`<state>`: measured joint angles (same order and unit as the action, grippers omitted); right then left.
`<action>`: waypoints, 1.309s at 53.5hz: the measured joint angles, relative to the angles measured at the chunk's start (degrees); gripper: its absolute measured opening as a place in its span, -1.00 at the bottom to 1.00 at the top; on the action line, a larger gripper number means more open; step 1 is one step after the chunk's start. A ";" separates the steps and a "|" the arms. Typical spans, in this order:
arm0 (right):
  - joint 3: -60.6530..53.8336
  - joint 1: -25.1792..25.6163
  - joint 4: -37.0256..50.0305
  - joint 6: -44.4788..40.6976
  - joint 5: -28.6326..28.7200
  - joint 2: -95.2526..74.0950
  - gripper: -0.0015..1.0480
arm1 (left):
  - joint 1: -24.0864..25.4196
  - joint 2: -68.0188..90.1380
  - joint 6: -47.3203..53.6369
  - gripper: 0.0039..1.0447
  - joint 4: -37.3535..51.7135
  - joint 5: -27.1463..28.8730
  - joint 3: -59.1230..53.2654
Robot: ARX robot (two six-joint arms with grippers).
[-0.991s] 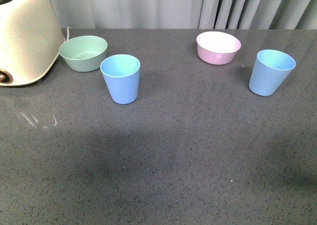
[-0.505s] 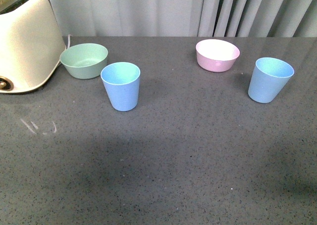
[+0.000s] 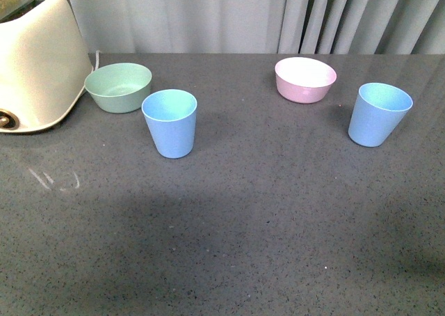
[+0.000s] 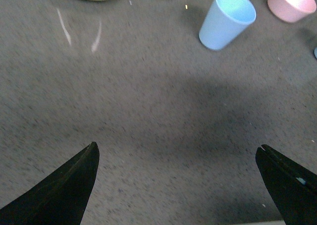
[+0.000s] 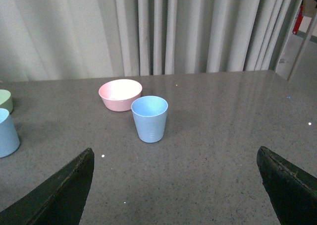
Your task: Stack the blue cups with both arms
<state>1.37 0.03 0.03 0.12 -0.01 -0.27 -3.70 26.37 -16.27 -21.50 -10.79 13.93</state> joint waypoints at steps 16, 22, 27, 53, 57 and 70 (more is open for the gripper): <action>0.00 0.00 0.00 0.02 0.00 0.00 0.83 | -6.91 34.07 -6.49 0.84 22.36 1.73 14.49; 0.00 0.00 0.00 0.02 0.00 0.00 0.83 | -10.45 46.51 -8.92 0.84 24.09 3.30 21.92; 0.00 0.00 0.00 0.00 0.00 0.00 0.83 | -13.18 54.34 -10.16 0.84 24.11 4.46 26.82; 0.00 0.00 0.00 0.00 0.00 0.00 0.83 | -18.21 78.79 -15.52 0.84 21.57 8.87 47.54; 0.00 0.00 0.00 0.00 0.00 0.00 0.83 | -18.45 81.29 -16.11 0.84 20.37 10.23 50.16; 0.00 0.00 0.00 0.02 0.00 0.00 0.83 | -17.79 88.39 -18.80 0.84 15.69 14.80 57.77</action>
<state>1.37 0.03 0.03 0.14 -0.01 -0.27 -21.50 114.76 -35.07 -5.80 4.01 71.70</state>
